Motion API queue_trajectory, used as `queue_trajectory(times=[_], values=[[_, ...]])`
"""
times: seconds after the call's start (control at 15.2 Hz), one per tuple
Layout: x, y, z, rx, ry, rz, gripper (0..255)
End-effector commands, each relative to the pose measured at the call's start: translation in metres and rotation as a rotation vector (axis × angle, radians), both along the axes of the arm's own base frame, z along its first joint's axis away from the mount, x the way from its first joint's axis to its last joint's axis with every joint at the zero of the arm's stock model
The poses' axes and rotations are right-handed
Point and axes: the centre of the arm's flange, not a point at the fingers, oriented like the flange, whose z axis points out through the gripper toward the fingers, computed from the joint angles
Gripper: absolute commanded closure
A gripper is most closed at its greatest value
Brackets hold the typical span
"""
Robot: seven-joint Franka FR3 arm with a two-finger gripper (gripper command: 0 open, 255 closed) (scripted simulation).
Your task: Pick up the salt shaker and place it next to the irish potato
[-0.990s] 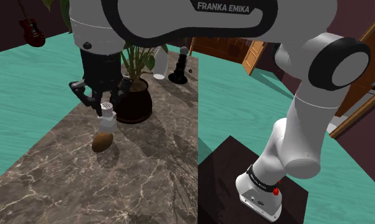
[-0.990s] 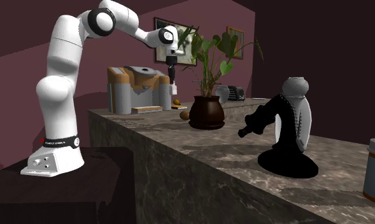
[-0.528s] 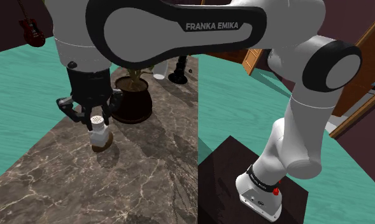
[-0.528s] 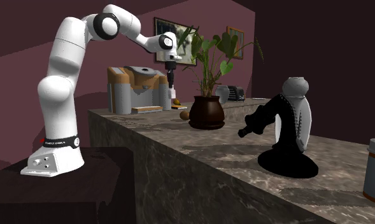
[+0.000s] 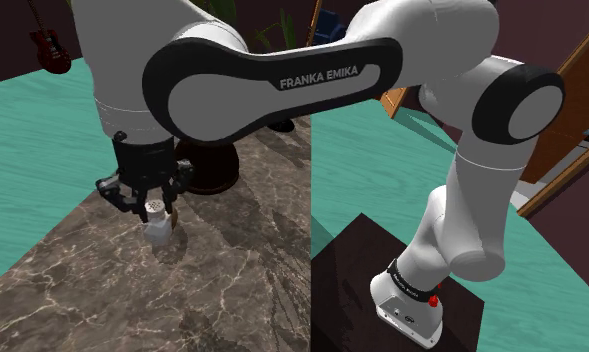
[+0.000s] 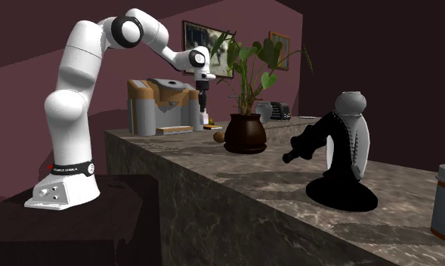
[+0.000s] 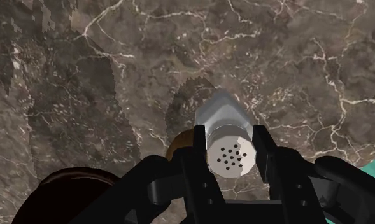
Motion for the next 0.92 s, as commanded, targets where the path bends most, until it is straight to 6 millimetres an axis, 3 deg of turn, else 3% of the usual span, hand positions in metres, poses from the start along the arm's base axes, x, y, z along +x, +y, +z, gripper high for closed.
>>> queue_trajectory(times=[0.0, 0.86], values=[[0.0, -0.001, -0.01, 0.0, 0.0, 0.0, 255], [0.0, -0.001, -0.079, 0.0, 0.0, 0.0, 255]])
